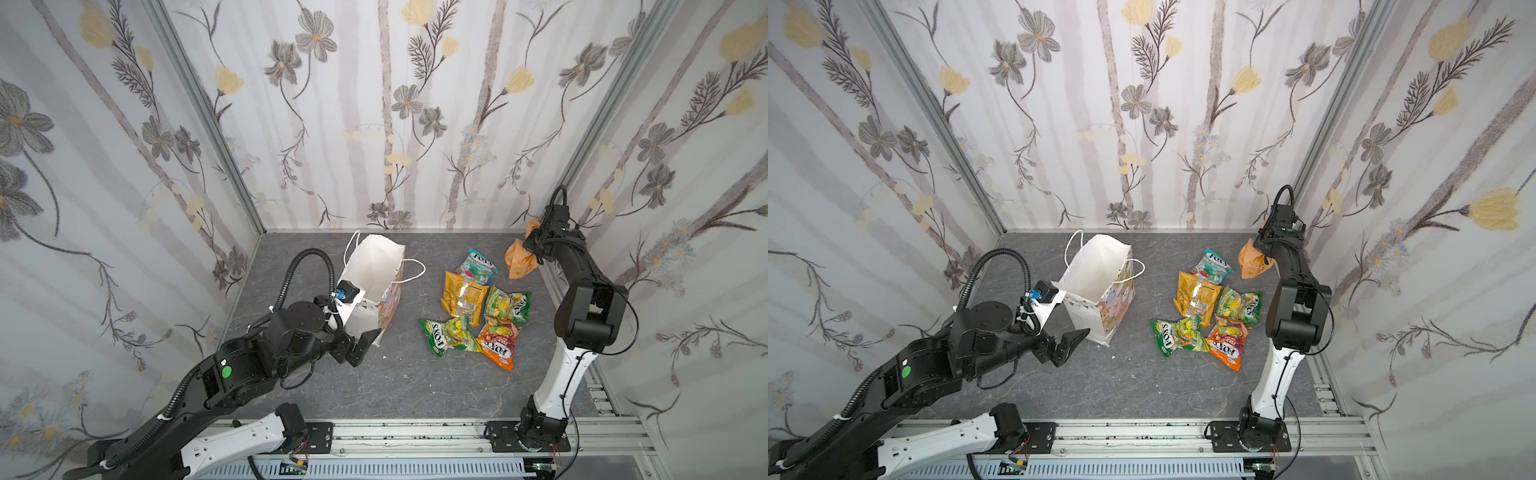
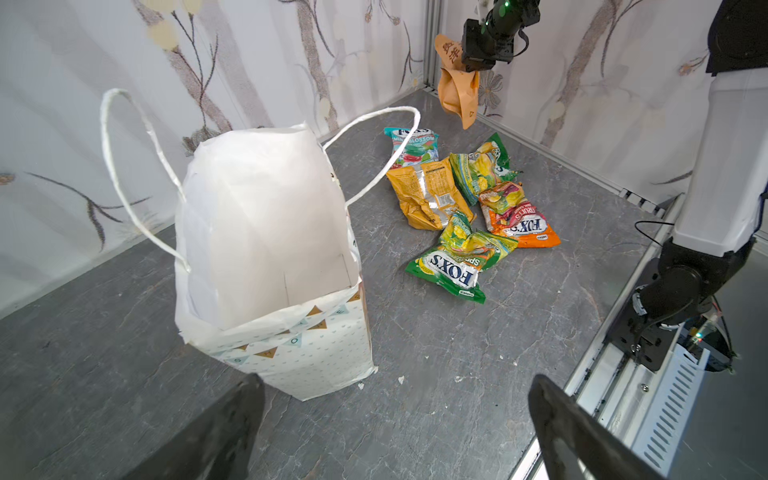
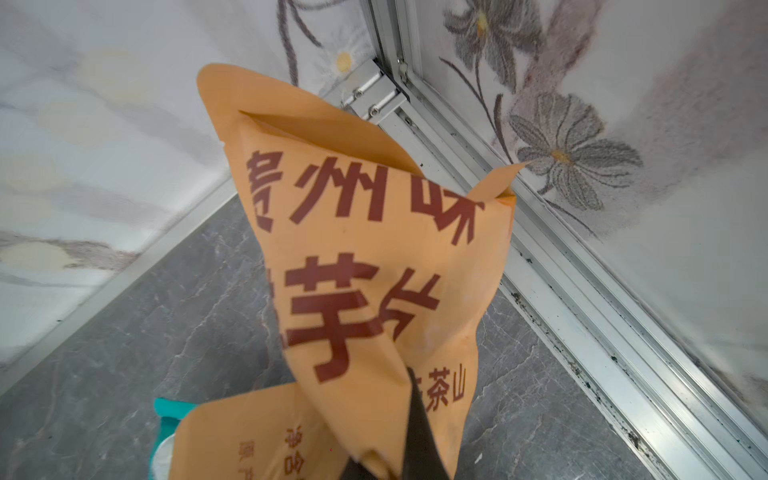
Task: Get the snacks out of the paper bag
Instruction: 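Lower the brown packet beyond the candy packs and open the right gripper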
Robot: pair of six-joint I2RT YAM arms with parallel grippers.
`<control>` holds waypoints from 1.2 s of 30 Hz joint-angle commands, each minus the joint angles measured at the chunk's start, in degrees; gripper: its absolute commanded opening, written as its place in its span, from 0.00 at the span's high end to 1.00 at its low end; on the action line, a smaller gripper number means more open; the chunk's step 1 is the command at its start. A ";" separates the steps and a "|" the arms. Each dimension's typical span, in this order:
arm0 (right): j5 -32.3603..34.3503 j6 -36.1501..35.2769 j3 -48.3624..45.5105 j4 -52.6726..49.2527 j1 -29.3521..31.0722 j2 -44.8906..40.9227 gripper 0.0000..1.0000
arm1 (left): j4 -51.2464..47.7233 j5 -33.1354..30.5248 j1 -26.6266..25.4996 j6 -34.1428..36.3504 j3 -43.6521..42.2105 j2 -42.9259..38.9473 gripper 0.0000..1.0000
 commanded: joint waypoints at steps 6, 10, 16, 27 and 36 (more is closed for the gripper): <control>-1.18 -5.63 5.47 -4.89 4.40 7.02 0.80 | 9.40 -6.21 0.16 1.55 -2.79 -2.16 0.00; -3.67 -6.97 8.18 -5.46 6.79 9.04 0.63 | 13.21 -6.21 0.25 0.02 -5.89 -3.64 0.00; -5.19 -6.66 8.00 -7.09 7.79 6.23 0.42 | 14.00 -6.88 0.23 -3.52 -7.97 -5.77 0.00; -7.94 -6.62 -5.33 -3.84 8.77 -15.04 0.14 | 15.05 -10.07 0.25 -5.52 -13.50 -12.18 0.00; -10.92 -0.96 -37.22 13.94 9.10 -47.77 0.07 | 10.63 -20.22 0.25 -6.15 -14.60 -16.37 0.00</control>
